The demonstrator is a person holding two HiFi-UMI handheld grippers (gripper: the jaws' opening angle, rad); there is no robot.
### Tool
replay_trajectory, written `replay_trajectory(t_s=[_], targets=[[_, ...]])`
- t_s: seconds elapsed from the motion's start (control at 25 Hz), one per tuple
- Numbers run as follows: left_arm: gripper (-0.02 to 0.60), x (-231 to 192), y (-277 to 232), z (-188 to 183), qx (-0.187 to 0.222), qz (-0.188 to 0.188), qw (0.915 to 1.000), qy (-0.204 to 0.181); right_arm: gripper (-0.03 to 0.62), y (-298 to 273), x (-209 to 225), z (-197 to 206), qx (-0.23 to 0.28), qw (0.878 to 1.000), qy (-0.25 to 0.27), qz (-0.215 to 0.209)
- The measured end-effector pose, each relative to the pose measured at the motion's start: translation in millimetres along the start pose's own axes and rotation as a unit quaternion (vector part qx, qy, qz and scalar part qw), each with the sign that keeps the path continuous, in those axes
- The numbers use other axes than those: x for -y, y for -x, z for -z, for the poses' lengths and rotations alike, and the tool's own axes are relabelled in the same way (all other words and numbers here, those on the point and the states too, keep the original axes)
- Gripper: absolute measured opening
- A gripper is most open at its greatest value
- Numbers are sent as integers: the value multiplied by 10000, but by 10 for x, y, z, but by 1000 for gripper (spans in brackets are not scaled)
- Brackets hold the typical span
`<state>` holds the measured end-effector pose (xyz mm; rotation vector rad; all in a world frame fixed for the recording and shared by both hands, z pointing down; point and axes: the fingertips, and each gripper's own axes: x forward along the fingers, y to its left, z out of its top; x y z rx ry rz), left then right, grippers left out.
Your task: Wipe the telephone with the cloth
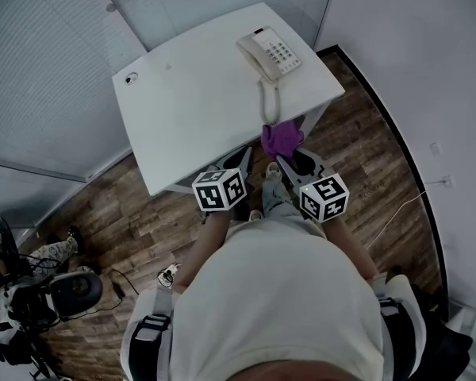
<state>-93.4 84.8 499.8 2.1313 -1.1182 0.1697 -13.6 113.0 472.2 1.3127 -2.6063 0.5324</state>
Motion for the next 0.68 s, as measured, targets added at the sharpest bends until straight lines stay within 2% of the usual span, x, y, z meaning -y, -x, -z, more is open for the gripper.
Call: replay_trajectory(t_s=[0.68], targets=[[21, -48, 8, 2, 10, -11, 10000, 87, 123, -43, -60, 20, -22, 10000, 49, -71]])
